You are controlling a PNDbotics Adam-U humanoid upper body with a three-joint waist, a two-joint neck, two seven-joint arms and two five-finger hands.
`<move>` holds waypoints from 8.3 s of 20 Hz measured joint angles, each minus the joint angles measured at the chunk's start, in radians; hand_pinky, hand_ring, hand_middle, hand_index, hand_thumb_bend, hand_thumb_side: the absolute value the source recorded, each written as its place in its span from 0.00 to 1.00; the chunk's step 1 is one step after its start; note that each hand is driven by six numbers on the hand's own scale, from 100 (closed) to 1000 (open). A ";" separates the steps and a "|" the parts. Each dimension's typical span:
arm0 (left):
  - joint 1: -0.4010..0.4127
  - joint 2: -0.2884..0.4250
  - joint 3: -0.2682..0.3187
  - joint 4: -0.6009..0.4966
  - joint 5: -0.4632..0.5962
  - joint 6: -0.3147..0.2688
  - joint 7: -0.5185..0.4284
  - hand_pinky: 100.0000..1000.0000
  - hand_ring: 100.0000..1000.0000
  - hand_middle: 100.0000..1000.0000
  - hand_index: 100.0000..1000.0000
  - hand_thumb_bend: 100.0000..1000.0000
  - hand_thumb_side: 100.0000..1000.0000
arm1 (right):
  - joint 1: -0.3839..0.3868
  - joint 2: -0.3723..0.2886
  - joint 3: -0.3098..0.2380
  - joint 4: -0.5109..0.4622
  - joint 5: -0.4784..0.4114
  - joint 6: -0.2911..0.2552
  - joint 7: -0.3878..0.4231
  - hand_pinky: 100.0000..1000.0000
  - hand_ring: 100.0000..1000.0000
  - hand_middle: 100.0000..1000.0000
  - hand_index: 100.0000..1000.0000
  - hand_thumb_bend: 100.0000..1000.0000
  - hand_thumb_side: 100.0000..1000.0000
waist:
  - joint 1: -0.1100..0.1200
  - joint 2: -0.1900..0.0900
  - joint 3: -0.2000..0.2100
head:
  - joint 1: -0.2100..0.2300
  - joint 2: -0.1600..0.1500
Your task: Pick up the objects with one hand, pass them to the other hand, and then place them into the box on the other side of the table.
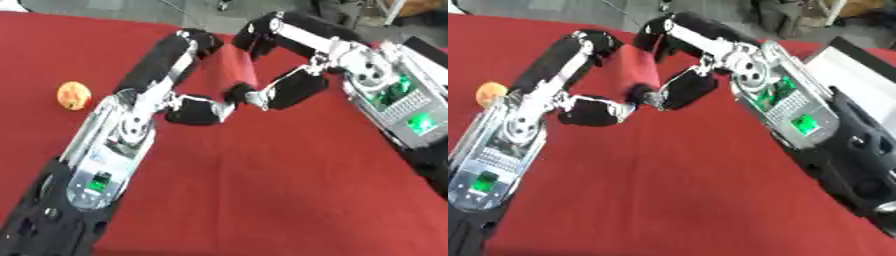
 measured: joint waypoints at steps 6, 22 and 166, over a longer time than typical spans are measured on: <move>0.000 0.000 0.000 0.000 -0.013 0.002 -0.008 0.72 0.72 0.66 0.76 0.52 0.38 | 0.000 0.000 0.000 0.002 0.000 -0.001 -0.001 0.77 0.66 0.45 0.37 0.02 0.00 | 0.000 0.000 0.000 | 0.000 0.000; 0.000 -0.007 -0.001 0.019 -0.086 0.060 -0.008 0.74 0.77 0.71 0.82 0.62 0.38 | -0.003 0.000 -0.007 0.002 -0.005 -0.013 0.010 0.76 0.65 0.44 0.36 0.02 0.00 | 0.000 0.000 -0.002 | 0.001 0.000; 0.150 0.452 0.198 -0.357 0.299 0.163 0.169 0.75 0.75 0.70 0.74 0.54 0.42 | 0.459 -0.307 -0.473 0.011 -0.477 -0.109 -1.144 0.72 0.67 0.86 0.77 0.05 0.12 | 0.057 0.034 0.049 | -0.073 -0.033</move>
